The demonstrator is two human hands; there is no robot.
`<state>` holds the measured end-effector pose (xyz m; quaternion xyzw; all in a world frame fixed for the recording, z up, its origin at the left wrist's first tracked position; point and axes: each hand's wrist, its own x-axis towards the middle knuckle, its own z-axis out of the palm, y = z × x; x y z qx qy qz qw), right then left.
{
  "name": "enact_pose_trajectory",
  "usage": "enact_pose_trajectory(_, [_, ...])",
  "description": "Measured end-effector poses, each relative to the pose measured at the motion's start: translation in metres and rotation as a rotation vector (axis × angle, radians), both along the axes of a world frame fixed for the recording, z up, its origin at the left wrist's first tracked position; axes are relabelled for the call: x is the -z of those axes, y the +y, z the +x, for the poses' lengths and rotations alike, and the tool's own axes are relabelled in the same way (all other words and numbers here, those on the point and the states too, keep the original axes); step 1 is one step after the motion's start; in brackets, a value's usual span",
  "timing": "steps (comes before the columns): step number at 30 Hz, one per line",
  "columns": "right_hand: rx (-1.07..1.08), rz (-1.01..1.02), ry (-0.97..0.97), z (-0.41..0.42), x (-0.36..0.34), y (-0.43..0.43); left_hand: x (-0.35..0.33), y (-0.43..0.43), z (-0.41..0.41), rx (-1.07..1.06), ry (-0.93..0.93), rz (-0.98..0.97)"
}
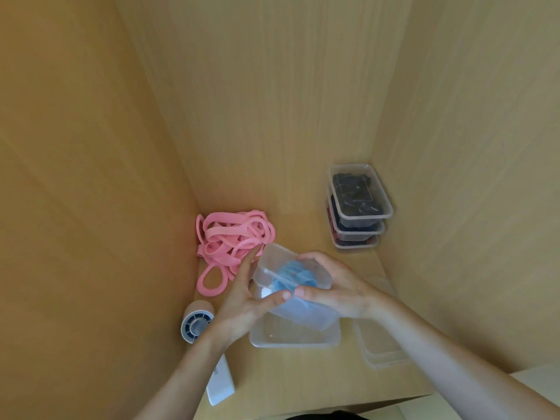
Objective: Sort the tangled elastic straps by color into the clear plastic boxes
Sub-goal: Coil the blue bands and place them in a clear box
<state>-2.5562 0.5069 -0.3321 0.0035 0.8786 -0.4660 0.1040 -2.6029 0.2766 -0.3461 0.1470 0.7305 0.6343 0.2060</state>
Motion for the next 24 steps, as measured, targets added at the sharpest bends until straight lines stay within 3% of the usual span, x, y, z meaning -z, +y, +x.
enact_pose_trajectory(14, [0.011,0.035,0.005,-0.003,-0.018,-0.001,-0.014,0.004,-0.014,0.059,0.066,0.006])
enact_pose_trajectory(19, [0.011,0.021,0.009,-0.006,-0.032,0.001,-0.022,0.006,-0.019,0.040,0.048,0.060])
enact_pose_trajectory(24, [-0.132,0.033,0.060,-0.003,-0.048,0.007,-0.031,0.004,-0.028,0.016,-0.025,0.208])
